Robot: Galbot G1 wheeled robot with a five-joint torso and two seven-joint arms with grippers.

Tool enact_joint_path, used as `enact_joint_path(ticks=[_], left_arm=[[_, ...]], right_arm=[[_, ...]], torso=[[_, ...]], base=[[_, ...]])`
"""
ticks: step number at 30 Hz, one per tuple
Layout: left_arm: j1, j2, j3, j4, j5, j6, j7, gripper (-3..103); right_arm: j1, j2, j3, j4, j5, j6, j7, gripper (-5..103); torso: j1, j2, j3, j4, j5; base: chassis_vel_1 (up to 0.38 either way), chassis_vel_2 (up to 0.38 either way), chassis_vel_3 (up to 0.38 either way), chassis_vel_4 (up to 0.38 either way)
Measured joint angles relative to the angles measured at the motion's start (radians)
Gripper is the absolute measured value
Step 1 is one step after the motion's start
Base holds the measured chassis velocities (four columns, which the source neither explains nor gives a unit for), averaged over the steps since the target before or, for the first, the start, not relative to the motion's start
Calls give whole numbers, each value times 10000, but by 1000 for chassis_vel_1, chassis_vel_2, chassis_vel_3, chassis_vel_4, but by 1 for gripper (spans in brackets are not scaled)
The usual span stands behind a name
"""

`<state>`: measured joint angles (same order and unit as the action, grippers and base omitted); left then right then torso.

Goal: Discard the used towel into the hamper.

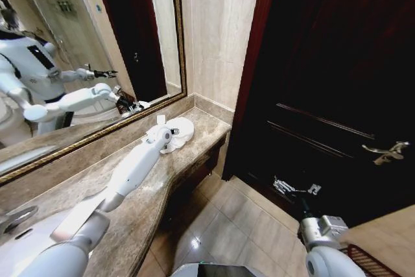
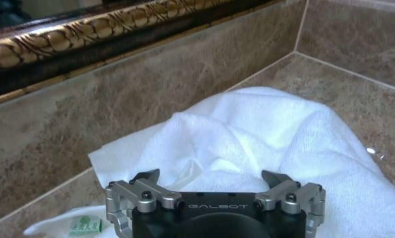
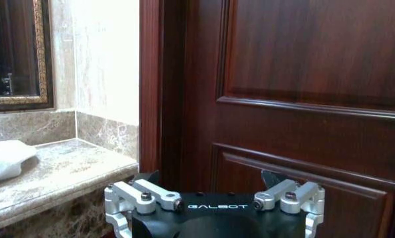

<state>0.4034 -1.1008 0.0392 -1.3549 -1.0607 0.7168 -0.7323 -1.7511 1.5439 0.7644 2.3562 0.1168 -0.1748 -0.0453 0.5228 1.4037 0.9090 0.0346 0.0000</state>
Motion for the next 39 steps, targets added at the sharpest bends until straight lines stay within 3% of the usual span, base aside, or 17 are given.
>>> enact_joint_path(ticks=[4, 8, 17, 19, 20, 22, 25, 29, 31, 32, 39], left_arm=[[51, -21, 6, 65, 156, 0, 174, 102], [147, -66, -59, 172, 203, -26, 253, 93], [262, -122, -79, 196, 276, -104, 302, 88], [278, -122, -80, 186, 300, -135, 362, 84], [282, -121, -80, 177, 317, -155, 395, 76], [283, -119, -80, 174, 321, -165, 406, 76], [283, -107, -75, 171, 331, -181, 423, 68], [282, -88, -51, 184, 360, -212, 451, 52], [279, -89, -49, 194, 366, -219, 458, 52], [275, -90, -46, 201, 369, -225, 470, 44], [261, -84, -43, 209, 389, -232, 546, 30]], right_arm=[[-2, -1, 14, 0, 10, 1, 5, 100], [-58, -12, 47, -5, 21, 27, 5, 100], [-64, -46, 57, 54, 36, 32, 6, 100], [-65, -47, 58, 76, 37, 32, 7, 100], [-73, -47, 63, 91, 39, 32, 8, 100], [-83, -46, 65, 94, 40, 32, 9, 100], [-105, -35, 76, 94, 40, 51, 9, 100], [-116, -35, 85, 99, 40, 65, 9, 100], [-114, -35, 86, 114, 40, 65, 14, 100], [-112, -37, 88, 125, 40, 65, 24, 100], [-118, -24, 89, 148, 22, 65, 28, 100]], torso=[[0, 0, 0, 0, 0], [-1, 0, -1, -1, 1], [-1, 1, -1, 0, 0], [-1, 1, -1, 0, 0], [-1, 1, -1, 0, 0], [-1, 1, -1, 0, 0], [-1, 1, -1, -1, -1], [-1, 1, -1, -1, 0], [-1, 1, 0, -1, 0], [-1, 1, 0, -1, -1], [-1, 1, 0, 0, -1]], base=[[0, 0, 0, 0], [0, 0, 0, 0], [0, 0, 0, 0], [0, 0, 0, 0], [0, 0, 0, 0], [0, 0, 0, 0], [0, 0, 0, 0], [0, 0, 0, 0], [0, 0, 0, 0], [0, 0, 0, 0], [0, 0, 0, 0]])
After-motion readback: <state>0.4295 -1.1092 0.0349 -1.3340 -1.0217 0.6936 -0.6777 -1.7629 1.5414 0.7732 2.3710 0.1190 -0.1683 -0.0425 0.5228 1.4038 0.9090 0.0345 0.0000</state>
